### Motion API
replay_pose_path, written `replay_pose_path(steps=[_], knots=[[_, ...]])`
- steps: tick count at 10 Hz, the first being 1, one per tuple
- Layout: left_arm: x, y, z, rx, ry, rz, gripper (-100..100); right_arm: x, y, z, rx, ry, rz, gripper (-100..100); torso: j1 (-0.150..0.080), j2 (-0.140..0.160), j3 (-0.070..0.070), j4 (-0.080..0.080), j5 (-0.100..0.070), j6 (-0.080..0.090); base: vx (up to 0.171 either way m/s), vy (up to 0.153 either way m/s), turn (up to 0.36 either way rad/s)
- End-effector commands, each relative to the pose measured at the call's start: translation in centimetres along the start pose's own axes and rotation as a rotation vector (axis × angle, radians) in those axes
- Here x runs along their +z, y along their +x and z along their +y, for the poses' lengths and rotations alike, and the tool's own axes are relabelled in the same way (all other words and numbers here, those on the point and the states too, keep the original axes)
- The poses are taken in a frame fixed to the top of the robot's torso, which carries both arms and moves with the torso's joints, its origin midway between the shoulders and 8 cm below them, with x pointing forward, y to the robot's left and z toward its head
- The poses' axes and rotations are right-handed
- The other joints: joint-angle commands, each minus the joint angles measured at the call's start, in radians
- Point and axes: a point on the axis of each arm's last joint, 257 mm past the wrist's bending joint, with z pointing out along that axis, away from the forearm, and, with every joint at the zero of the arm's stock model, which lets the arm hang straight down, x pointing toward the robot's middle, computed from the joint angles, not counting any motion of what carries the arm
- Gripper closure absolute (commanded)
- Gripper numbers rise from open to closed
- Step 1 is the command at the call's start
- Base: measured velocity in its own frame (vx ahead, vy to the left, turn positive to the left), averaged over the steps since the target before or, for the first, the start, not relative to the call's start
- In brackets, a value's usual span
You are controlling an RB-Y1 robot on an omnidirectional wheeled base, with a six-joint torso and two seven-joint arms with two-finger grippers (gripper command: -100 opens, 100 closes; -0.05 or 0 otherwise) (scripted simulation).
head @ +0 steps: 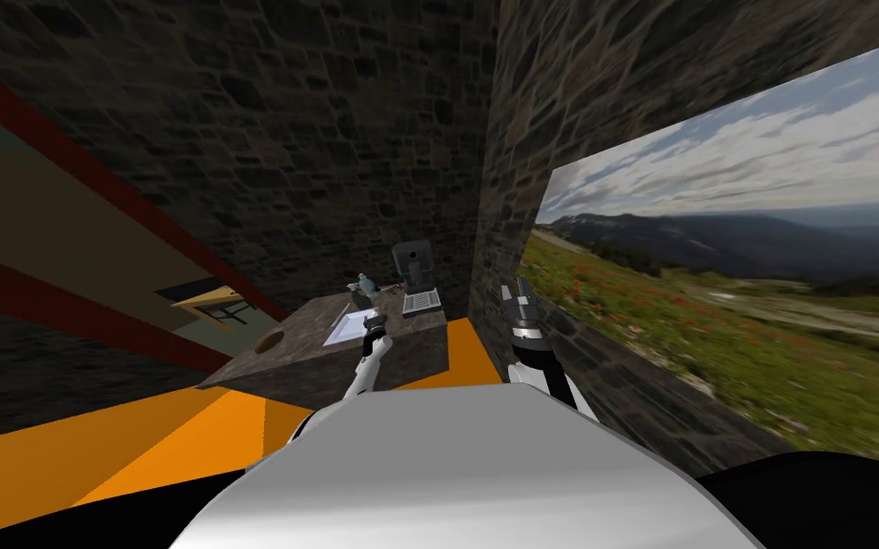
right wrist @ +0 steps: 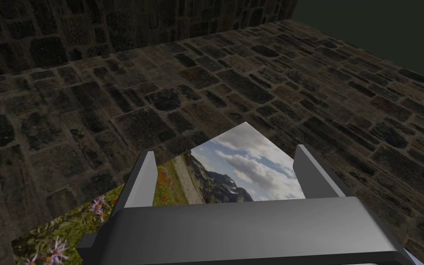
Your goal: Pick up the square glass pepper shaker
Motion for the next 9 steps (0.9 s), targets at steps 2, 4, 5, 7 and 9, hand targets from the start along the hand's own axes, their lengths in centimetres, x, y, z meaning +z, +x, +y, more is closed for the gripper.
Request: replay_pose_path(steps=[2, 4, 5, 7, 9], knots=[[1.0, 1.6, 3.1, 0.017, -0.033, 0.013, -100, 0.0, 0.0, 0.0, 0.0, 0.0, 0.0, 0, 0.001, 0.0, 0.0, 0.0, 0.0, -0.001, -0.037, 0.033, 0.158], [1.8, 3.3, 5.4, 0.035, -0.055, 0.034, -100, 0.0, 0.0, 0.0, 0.0, 0.0, 0.0, 0, 0.0, 0.0, 0.0, 0.0, 0.0, -0.001, -0.033, 0.039, 0.156], [1.7, 2.8, 5.4, 0.038, -0.057, 0.024, -100, 0.0, 0.0, 0.0, 0.0, 0.0, 0.0, 0, 0.0, 0.0, 0.0, 0.0, 0.0, 0.0, -0.008, 0.013, -0.022], [1.6, 2.9, 5.2, 0.038, -0.054, 0.027, 100, 0.0, 0.0, 0.0, 0.0, 0.0, 0.0, 0, -0.002, -0.001, -0.001, 0.0, 0.0, 0.0, 0.0, -0.001, -0.011], [1.6, 2.9, 5.4, 0.038, -0.058, 0.027, 100, 0.0, 0.0, 0.0, 0.0, 0.0, 0.0, 0, -0.001, 0.0, 0.0, 0.0, -0.001, -0.003, 0.001, -0.002, -0.006]])
